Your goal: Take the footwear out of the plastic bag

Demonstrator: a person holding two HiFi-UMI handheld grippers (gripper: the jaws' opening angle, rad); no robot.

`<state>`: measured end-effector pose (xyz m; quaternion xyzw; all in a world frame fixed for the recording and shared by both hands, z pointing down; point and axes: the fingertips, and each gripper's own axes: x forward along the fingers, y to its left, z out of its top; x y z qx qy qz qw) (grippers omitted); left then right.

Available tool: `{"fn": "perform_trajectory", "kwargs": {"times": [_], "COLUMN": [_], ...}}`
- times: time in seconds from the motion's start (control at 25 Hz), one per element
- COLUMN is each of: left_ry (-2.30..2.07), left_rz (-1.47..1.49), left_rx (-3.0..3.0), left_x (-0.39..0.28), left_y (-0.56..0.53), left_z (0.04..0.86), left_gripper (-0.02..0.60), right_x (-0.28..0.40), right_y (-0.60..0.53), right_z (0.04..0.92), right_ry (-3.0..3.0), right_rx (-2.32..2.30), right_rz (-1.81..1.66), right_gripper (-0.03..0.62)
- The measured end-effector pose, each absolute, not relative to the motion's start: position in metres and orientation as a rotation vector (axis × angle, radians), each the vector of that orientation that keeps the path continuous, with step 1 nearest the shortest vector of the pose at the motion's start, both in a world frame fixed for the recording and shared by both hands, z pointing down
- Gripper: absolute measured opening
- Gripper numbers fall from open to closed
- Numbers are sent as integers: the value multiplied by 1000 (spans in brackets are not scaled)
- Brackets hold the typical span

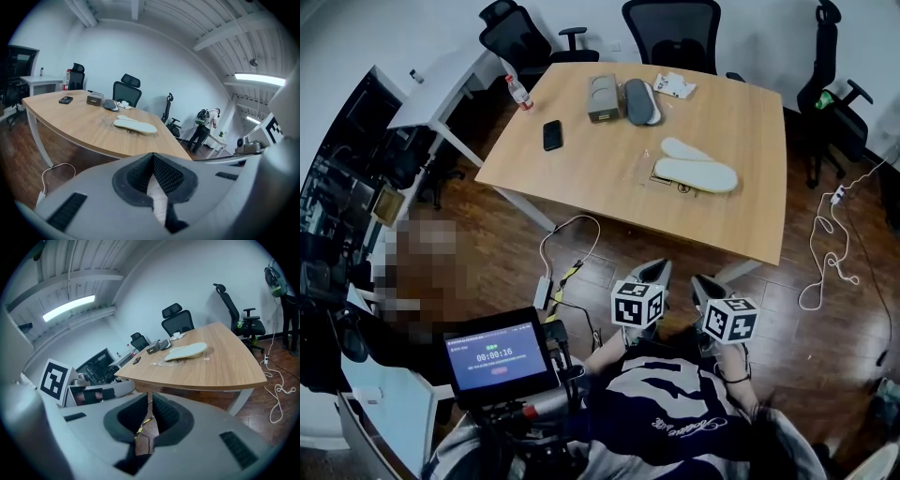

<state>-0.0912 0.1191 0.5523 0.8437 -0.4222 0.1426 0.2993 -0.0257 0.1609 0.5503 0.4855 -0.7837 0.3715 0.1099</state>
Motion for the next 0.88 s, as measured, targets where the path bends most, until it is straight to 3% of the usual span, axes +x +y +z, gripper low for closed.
{"fn": "perform_trajectory", "kwargs": {"times": [0.88], "left_ry": [-1110], "left_rz": [392], "left_rx": [2241], "left_x": [-86], "left_y": [124], "left_z": [553], "left_gripper": [3], "right_x": [-18], "right_y": [167], "right_z": [551], "right_ry": [-2295], "right_rx": [1443], "right_rz": [1085], "right_gripper": [28]}}
